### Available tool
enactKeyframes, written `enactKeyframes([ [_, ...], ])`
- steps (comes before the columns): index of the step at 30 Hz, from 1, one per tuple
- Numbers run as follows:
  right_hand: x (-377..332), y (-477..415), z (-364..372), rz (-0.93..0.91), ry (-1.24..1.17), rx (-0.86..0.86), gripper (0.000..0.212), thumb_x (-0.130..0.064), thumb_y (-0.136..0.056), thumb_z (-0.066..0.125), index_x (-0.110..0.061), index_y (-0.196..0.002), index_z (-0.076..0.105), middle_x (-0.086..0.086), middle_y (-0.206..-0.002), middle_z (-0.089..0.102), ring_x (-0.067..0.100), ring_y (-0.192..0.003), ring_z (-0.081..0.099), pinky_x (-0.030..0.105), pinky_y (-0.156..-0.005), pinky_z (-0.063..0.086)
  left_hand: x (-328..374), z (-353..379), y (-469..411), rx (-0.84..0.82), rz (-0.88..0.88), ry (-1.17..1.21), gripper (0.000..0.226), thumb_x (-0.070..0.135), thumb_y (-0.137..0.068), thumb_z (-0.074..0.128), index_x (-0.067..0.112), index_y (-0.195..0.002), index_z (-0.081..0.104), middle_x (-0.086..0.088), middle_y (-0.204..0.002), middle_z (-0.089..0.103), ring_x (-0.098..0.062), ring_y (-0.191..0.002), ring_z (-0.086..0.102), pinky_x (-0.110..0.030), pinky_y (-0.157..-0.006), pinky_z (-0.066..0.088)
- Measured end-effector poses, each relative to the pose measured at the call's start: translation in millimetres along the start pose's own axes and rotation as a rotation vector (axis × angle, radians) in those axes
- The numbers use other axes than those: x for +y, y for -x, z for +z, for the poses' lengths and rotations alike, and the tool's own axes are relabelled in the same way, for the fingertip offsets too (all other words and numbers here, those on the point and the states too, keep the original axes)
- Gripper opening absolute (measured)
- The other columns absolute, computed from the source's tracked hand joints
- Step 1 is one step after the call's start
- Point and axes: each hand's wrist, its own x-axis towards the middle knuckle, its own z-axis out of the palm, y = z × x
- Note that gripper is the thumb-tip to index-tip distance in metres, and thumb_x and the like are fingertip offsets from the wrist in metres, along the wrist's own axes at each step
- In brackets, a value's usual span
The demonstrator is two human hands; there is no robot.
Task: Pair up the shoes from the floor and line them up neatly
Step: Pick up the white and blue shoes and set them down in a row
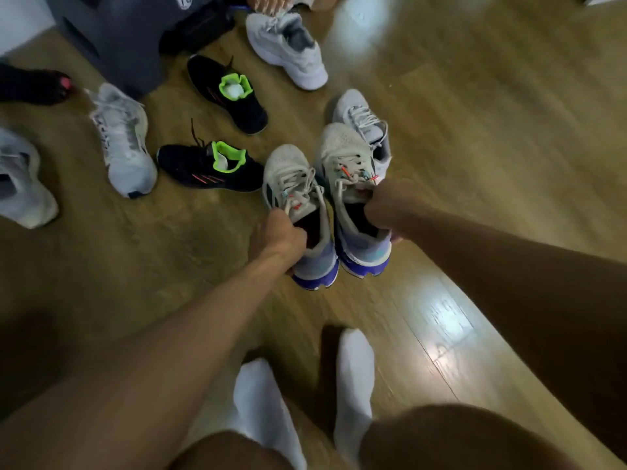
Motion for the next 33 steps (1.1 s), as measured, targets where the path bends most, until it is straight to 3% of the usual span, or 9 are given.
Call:
enactKeyframes([
  [4, 6.1, 83.6, -91.3, 0.101, -0.168, 0.016, 0.037, -0.009, -0.079, 0.044, 0.000, -0.110, 0.060, 0.022, -0.108, 0.064, 0.041, -0.096, 0.064, 0.049, -0.081, 0.056, 64.9, -66.8, 91.5, 0.000, 0.054, -0.008, 0.031, 0.015, -0.088, 0.051, 0.013, -0.118, 0.054, -0.012, -0.107, 0.063, -0.036, -0.094, 0.060, -0.041, -0.075, 0.054],
  [7, 7.1, 166.7, -177.8, 0.159, -0.228, 0.055, 0.032, -0.009, -0.078, 0.043, -0.002, -0.103, 0.061, 0.019, -0.098, 0.067, 0.039, -0.086, 0.067, 0.048, -0.078, 0.057, 124.9, -122.6, 170.6, -0.014, 0.127, -0.052, 0.031, 0.016, -0.089, 0.052, 0.018, -0.120, 0.051, -0.009, -0.105, 0.063, -0.031, -0.090, 0.058, -0.037, -0.072, 0.047],
  [11, 15.8, 282.1, -287.1, 0.198, -0.244, 0.150, 0.027, -0.011, -0.076, 0.043, -0.005, -0.098, 0.057, 0.020, -0.096, 0.068, 0.038, -0.084, 0.067, 0.044, -0.078, 0.057, 204.8, -189.9, 279.2, -0.035, 0.229, -0.152, 0.034, 0.019, -0.089, 0.052, 0.019, -0.122, 0.049, -0.011, -0.111, 0.063, -0.037, -0.102, 0.059, -0.041, -0.081, 0.049],
  [16, 49.9, 386.0, -373.7, 0.268, -0.233, 0.291, 0.032, -0.010, -0.080, 0.042, -0.002, -0.108, 0.054, 0.024, -0.100, 0.068, 0.038, -0.091, 0.066, 0.041, -0.083, 0.054, 299.4, -220.2, 375.8, -0.080, 0.447, -0.260, 0.038, 0.019, -0.088, 0.052, 0.020, -0.126, 0.047, -0.012, -0.112, 0.063, -0.037, -0.100, 0.059, -0.036, -0.071, 0.043],
  [20, 107.6, 432.6, -421.5, 0.343, -0.296, 0.377, 0.027, -0.005, -0.078, 0.045, -0.001, -0.101, 0.057, 0.025, -0.097, 0.068, 0.038, -0.090, 0.067, 0.040, -0.082, 0.055, 371.5, -201.4, 433.8, -0.086, 0.594, -0.373, 0.045, 0.017, -0.089, 0.050, 0.015, -0.133, 0.043, -0.015, -0.118, 0.060, -0.039, -0.106, 0.056, -0.038, -0.074, 0.041],
  [24, 192.8, 470.6, -447.5, 0.437, -0.386, 0.455, 0.026, -0.007, -0.078, 0.045, -0.004, -0.100, 0.058, 0.025, -0.096, 0.068, 0.039, -0.088, 0.066, 0.034, -0.071, 0.052, 426.6, -155.6, 490.5, -0.093, 0.705, -0.422, 0.052, 0.016, -0.086, 0.046, 0.020, -0.138, 0.040, -0.013, -0.121, 0.061, -0.038, -0.108, 0.056, -0.040, -0.081, 0.044],
  [28, 290.3, 503.8, -458.3, 0.519, -0.486, 0.492, 0.021, -0.009, -0.072, 0.043, -0.009, -0.089, 0.056, 0.020, -0.085, 0.069, 0.034, -0.077, 0.066, 0.036, -0.070, 0.057, 470.7, -85.7, 543.7, -0.151, 0.779, -0.436, 0.051, 0.020, -0.083, 0.047, 0.027, -0.133, 0.042, -0.008, -0.115, 0.065, -0.035, -0.099, 0.061, -0.044, -0.082, 0.053],
  [33, 406.0, 539.1, -464.6, 0.627, -0.555, 0.543, 0.022, -0.011, -0.072, 0.045, -0.009, -0.088, 0.060, 0.016, -0.078, 0.066, 0.033, -0.075, 0.065, 0.032, -0.065, 0.054, 521.2, 11.3, 606.4, -0.203, 0.872, -0.482, 0.056, 0.017, -0.086, 0.049, 0.026, -0.140, 0.039, -0.008, -0.120, 0.063, -0.034, -0.105, 0.060, -0.038, -0.080, 0.050],
])
